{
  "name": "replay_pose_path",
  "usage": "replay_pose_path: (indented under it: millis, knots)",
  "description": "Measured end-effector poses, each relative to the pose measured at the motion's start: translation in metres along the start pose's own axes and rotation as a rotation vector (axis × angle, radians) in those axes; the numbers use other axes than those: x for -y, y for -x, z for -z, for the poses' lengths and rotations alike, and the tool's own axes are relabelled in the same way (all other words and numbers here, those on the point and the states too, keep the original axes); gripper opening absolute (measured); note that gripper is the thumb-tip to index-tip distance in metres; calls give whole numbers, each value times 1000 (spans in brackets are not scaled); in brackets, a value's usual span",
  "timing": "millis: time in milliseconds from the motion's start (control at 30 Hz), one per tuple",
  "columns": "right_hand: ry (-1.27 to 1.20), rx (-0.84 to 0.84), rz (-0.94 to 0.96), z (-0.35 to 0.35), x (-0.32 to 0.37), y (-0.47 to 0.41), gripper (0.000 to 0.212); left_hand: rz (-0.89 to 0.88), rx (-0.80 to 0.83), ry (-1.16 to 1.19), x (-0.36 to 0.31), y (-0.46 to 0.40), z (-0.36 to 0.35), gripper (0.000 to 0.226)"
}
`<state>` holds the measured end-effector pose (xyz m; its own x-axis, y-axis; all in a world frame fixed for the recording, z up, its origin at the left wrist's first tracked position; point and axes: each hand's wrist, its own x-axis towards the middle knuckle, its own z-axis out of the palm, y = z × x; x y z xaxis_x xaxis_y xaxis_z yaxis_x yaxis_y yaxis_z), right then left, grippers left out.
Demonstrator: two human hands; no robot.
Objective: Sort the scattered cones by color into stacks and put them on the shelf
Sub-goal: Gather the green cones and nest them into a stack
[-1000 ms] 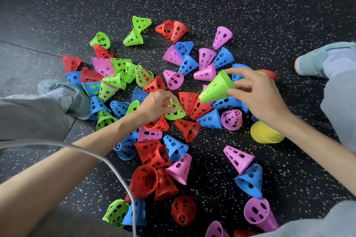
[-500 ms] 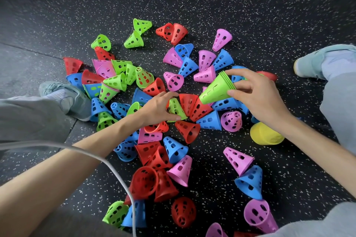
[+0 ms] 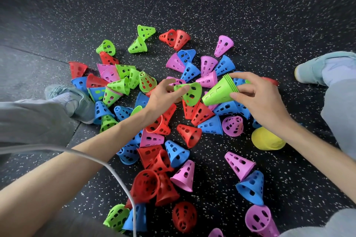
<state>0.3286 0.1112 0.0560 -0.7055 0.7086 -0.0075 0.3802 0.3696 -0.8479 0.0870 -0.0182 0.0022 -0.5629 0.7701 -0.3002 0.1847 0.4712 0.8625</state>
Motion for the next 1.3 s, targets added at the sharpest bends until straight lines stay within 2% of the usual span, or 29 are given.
replay_pose_path:
  millis: [67, 200, 467, 600, 767, 900, 1067, 1200, 1300]
  knots:
    - [-9, -11, 1, -2, 1, 2, 40, 2, 33, 92, -10, 3, -11, 73]
    - [-20, -55, -12, -4, 4, 3, 40, 20, 64, 176, -25, 13, -31, 86]
    - [-62, -77, -50, -2, 6, 4, 43, 70, 115, 172, -36, 29, -49, 76]
    - [-87, -59, -90, 0, 6, 3, 44, 11, 132, 127, -39, 34, -50, 63]
    - [-117, -29, -92, 4, 5, 1, 38, -53, 208, 45, -34, 33, -49, 33]
    - [-127, 56, -100, 6, 4, -1, 38, -57, 191, -17, -37, 36, -52, 44]
    - [-140, 101, -105, 9, 1, -6, 42, -78, 188, 40, -34, 36, -60, 54]
    - [-179, 158, -113, 15, -3, -9, 36, -119, 210, 2, -27, 27, -64, 71]
    - [-240, 206, -143, 14, -6, -13, 39, -192, 168, -58, -25, 22, -69, 68]
